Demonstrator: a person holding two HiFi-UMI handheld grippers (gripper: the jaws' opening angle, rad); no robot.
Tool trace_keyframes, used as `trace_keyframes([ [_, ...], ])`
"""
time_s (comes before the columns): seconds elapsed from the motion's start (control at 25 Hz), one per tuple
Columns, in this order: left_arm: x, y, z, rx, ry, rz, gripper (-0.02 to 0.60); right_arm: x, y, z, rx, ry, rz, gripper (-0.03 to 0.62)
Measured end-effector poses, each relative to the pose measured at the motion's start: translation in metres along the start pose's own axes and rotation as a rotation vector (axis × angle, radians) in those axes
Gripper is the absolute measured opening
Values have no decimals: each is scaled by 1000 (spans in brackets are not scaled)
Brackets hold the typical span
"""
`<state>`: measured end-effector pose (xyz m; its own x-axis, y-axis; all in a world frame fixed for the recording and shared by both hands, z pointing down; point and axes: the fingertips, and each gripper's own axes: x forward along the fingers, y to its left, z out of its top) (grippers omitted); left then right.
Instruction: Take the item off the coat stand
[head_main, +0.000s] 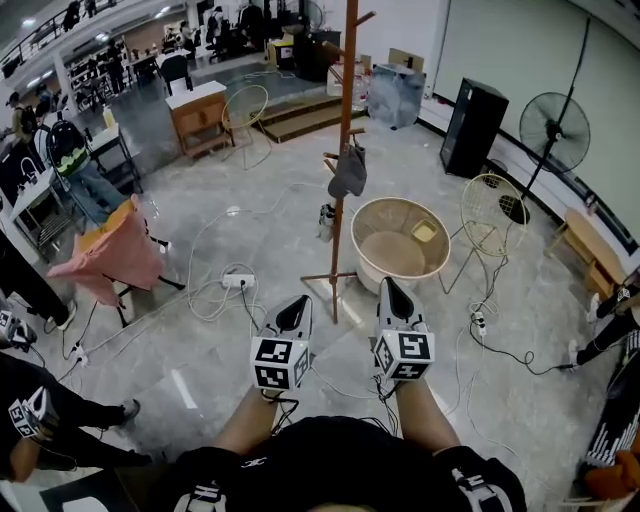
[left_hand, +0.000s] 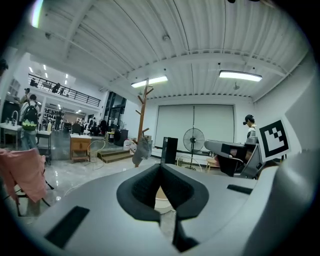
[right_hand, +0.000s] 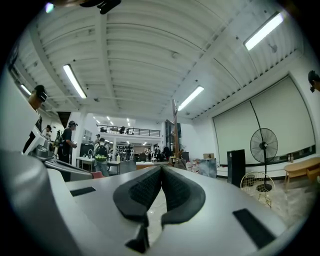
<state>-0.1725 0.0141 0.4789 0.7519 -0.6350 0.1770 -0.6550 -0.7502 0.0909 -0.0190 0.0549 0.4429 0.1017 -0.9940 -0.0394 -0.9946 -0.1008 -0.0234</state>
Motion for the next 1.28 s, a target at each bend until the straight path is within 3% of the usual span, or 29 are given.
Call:
trace_keyframes([
  [0.28,13,25,-18,13,32,-43,12,15,10,-21,16,13,-47,14],
  [0.6,48,56,-11,17,40,-52,12,61,4,-23,20,12,-63,14],
  [0.88,130,70,0,28,52,-24,12,135,-46,-34,52,11,-46,14],
  [1.28,296,89,45,27,49,57,12,287,-139,-29,50,21,69,14],
])
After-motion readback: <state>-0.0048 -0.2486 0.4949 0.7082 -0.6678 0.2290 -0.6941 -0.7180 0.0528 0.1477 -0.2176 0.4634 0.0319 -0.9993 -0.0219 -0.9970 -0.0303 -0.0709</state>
